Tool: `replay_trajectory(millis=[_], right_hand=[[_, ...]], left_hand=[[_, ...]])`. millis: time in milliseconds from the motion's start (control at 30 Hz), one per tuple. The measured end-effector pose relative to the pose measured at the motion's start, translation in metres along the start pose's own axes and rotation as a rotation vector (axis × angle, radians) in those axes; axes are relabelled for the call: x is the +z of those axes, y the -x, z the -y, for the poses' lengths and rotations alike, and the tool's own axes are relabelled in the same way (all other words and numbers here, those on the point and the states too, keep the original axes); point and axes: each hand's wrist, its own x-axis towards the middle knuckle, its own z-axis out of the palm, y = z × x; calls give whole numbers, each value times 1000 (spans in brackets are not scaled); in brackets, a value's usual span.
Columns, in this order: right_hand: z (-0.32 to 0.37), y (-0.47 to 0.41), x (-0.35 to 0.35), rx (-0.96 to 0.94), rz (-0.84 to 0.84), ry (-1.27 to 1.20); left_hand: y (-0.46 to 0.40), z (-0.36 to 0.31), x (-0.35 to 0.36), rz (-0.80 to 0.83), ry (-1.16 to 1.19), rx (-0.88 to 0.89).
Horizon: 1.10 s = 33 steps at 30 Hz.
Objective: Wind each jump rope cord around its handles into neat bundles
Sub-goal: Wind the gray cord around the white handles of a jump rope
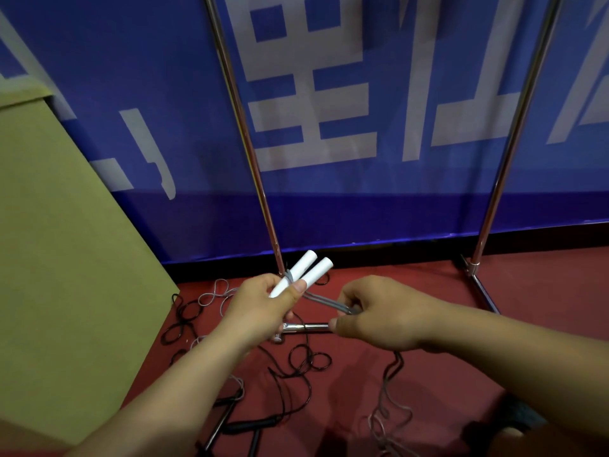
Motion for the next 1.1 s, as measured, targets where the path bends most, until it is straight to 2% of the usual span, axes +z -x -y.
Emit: replay_trajectory(millis=[167,333,500,633,767,1000,1100], right_hand=[[-2,0,3,-95,-71,123],[-11,-5,2,-241,-264,141],[-21,-11,-8,-228,-331,139],[-22,-13,-10,-232,-355,186],[-23,-17,-13,-189,-340,106],[-24,-16,-16,-177,-327,17],[-24,-16,-15,-174,-335,35]], left_hand=[[0,1,-1,-4,-70,34],[8,1,8,174,-203,67],[17,-3,16,300,-248,134],[20,-3,20,260,-436,307],[24,-5,21,214,-465,368],[27,-13,17,217,-411,328],[27,-13,17,197,-496,318]])
